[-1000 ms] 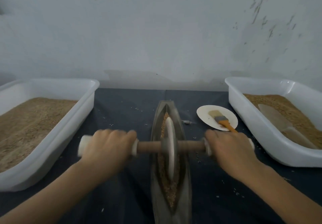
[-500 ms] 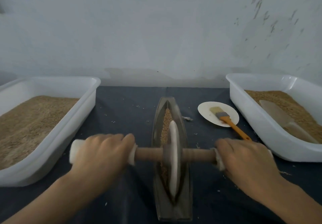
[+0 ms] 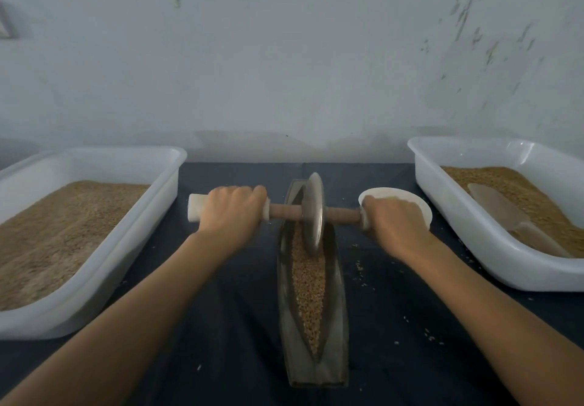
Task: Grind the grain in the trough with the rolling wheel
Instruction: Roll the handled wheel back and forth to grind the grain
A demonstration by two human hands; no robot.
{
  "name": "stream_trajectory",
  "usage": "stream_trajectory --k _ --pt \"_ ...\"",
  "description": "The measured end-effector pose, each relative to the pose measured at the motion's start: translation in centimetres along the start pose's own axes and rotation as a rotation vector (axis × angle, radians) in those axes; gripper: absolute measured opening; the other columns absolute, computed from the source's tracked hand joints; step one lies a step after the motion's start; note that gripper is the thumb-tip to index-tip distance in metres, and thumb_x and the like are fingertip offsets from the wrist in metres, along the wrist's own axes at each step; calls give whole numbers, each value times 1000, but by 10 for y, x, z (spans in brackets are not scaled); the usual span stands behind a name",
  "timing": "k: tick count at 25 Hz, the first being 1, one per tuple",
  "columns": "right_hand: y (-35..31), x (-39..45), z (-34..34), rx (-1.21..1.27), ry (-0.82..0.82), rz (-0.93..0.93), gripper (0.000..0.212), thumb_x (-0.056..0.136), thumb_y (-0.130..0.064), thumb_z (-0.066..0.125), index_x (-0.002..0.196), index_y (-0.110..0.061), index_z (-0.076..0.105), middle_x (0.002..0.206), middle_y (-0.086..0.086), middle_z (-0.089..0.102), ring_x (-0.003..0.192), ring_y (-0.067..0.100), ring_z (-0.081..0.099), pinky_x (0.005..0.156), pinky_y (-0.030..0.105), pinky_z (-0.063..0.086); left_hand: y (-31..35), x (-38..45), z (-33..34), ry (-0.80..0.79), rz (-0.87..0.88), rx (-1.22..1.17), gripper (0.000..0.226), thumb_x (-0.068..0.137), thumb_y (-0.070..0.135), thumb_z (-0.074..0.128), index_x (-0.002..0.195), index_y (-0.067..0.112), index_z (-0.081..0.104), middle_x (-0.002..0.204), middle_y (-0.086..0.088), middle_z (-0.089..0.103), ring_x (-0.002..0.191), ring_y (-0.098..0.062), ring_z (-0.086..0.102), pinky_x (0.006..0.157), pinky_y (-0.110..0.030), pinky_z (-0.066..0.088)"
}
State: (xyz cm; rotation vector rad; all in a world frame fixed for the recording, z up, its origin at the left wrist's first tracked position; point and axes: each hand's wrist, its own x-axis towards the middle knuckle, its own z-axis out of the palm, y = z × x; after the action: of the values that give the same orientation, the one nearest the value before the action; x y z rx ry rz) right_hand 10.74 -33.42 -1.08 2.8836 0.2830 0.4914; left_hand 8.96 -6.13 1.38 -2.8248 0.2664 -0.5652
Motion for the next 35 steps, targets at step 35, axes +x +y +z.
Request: stream_trajectory --k 35 --pt "-6 6 -17 -104 121 -77 17 83 -23 63 91 -19 49 80 -2 62 65 20 58 51 29 33 -8 -1 14 -48 -99 -72 20 87 34 56 86 25 38 86 6 61 71 -19 57 60 -32 35"
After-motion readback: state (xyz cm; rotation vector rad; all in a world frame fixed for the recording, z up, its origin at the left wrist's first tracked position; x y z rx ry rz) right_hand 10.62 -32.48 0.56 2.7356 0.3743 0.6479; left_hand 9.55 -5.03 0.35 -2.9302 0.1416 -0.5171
